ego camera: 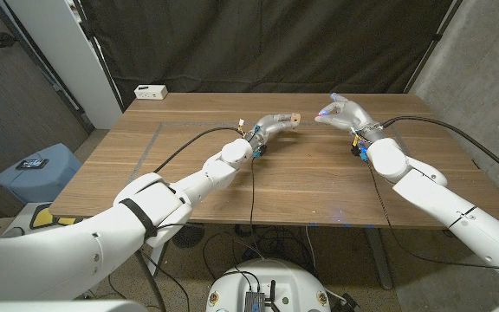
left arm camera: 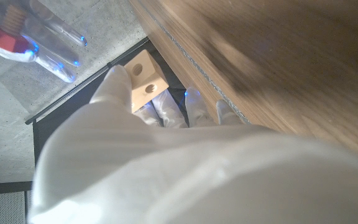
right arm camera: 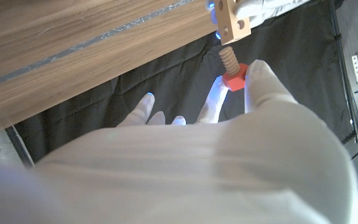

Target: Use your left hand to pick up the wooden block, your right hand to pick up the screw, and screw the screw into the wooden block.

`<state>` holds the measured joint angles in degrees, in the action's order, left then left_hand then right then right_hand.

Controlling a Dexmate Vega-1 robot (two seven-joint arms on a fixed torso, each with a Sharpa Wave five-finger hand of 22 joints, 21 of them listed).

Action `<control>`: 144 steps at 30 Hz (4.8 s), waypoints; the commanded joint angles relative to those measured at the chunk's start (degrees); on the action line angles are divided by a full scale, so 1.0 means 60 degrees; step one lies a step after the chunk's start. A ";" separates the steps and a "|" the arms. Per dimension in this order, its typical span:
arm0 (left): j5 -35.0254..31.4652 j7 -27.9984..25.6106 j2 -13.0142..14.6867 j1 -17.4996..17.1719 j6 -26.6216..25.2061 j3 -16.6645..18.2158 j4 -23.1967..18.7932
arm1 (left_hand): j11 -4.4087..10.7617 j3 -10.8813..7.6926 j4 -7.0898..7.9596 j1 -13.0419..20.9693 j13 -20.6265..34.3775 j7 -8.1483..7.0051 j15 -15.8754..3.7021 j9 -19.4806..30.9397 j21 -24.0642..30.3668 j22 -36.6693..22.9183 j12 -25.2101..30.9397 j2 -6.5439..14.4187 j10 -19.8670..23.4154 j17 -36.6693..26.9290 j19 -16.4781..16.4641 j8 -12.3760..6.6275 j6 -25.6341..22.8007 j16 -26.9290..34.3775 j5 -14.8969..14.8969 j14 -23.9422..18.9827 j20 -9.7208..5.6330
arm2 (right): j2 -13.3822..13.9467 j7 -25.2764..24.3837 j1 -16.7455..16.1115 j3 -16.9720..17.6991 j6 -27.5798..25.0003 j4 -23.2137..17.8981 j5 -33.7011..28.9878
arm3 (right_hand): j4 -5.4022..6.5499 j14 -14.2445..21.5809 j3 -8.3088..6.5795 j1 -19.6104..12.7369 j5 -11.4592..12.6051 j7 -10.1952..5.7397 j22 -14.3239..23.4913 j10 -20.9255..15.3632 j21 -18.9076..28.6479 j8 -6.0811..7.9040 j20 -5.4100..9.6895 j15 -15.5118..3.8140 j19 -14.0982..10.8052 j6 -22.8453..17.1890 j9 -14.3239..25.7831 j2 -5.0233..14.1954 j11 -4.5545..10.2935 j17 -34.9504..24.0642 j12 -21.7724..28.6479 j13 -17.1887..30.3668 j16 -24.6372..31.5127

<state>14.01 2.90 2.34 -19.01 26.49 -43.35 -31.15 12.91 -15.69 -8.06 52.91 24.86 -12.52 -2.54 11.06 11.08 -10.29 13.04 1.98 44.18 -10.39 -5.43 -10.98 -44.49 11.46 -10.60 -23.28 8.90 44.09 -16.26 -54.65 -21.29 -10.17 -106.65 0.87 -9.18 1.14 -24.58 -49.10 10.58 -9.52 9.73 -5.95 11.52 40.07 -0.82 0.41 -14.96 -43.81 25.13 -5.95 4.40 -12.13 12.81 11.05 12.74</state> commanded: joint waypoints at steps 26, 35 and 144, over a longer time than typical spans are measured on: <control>-0.0489 -0.0779 0.0128 -0.0518 0.0520 -0.0189 -0.1047 | -0.0049 0.0026 -0.0031 0.0035 0.0050 0.0060 -0.0554 0.0027 0.0049 -0.0008 -0.0041 0.0119 -0.0057 -0.0021 0.0047 -0.0076 0.0027 0.0003 -0.0078 0.0036 0.0051 | -0.1885 -0.1768 0.0279 -0.0190 0.1300 0.0993 0.1377 | 0.0052 0.0132 -0.0051 0.0000 0.0085 0.0111 0.0019 -0.0225 -0.0006 0.0079 -0.0131 0.0102 -0.0145 0.0001 -0.0021 0.0134 -0.0131 -0.0018 -0.0018 0.0032 0.0031; -0.0517 -0.1017 0.0494 -0.0972 -0.0005 -0.0079 -0.2149 | -0.0051 0.0032 -0.0037 0.0036 0.0058 0.0090 -0.0540 0.0026 0.0053 -0.0008 -0.0037 0.0122 -0.0045 -0.0019 0.0042 -0.0096 -0.0019 0.0009 -0.0079 0.0023 0.0059 | -0.2098 -0.2097 0.0377 -0.0152 0.1377 0.1071 0.1382 | 0.0055 0.0173 -0.0044 -0.0010 0.0110 0.0121 0.0020 -0.0308 -0.0001 0.0081 -0.0174 0.0145 -0.0188 -0.0014 -0.0070 0.0169 -0.0142 -0.0012 -0.0007 0.0032 0.0037; -0.0269 -0.1218 0.0930 -0.2112 -0.1244 0.0063 -0.4472 | -0.0044 0.0102 -0.0058 0.0052 0.0114 0.0073 -0.0511 0.0022 0.0074 -0.0011 -0.0048 0.0132 -0.0059 -0.0014 -0.0009 -0.0117 -0.0106 0.0038 -0.0085 -0.0064 0.0027 | -0.2934 -0.3273 0.0314 -0.1014 0.0915 0.0876 -0.0155 | -0.0060 0.0424 0.0055 -0.0198 0.0282 0.0085 0.0019 -0.0609 -0.0079 0.0210 -0.0040 0.0054 -0.0264 -0.0130 -0.0549 0.0060 -0.0042 -0.0004 -0.0132 0.0057 -0.0030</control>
<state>12.15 -4.90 8.38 -32.33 18.40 -42.89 -59.44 12.49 -15.26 -8.49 53.36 25.38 -12.13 -2.57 11.06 11.08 -10.25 12.71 2.42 43.78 -10.41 -5.23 -11.45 -44.75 11.46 -10.80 -23.32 9.11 26.44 -35.96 -53.03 -27.22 -5.17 -102.43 0.10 -9.31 3.70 -23.96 -49.63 11.69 -8.91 9.72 -9.32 11.23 40.95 -1.52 1.10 -16.28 -44.22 21.77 -5.72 3.69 -11.87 11.98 11.04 12.73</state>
